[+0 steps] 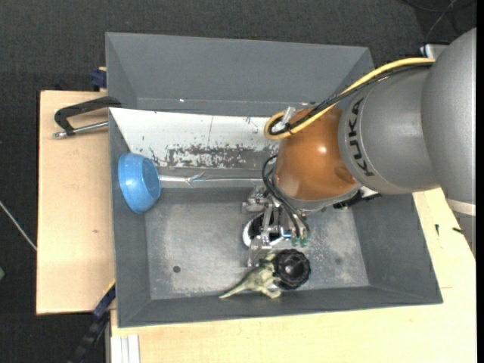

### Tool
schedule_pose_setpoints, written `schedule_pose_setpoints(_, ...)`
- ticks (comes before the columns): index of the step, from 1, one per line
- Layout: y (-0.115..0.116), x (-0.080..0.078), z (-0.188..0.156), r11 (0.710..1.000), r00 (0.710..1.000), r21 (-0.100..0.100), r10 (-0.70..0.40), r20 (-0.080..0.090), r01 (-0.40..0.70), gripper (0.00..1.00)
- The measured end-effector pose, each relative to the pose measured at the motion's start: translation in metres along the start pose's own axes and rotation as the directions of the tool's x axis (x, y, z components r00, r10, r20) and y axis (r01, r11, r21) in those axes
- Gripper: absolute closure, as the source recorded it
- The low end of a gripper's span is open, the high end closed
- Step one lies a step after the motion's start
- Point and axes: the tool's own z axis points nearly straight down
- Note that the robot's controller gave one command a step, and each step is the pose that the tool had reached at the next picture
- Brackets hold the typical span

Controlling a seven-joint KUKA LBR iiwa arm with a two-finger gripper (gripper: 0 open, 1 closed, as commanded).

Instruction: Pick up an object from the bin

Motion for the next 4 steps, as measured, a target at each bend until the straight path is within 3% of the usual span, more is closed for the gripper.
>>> schedule_pose_setpoints(1, -0.034, -0.001, -0.002, 0.997, 0.997, 0.003, 0.078, -0.004, -0.078, 0.0)
schedule_pose_setpoints(2, -0.033, -0.001, -0.002, 0.997, 0.997, 0.003, 0.077, -0.004, -0.077, 1.0)
schedule_pose_setpoints(3, -0.012, -0.005, -0.145, 0.99, 0.99, 0.003, 0.139, -0.002, -0.139, 1.0)
schedule_pose_setpoints(4, 0.014, -0.027, -0.088, 1.0, 1.0, 0.004, 0.009, -0.02, -0.008, 1.0)
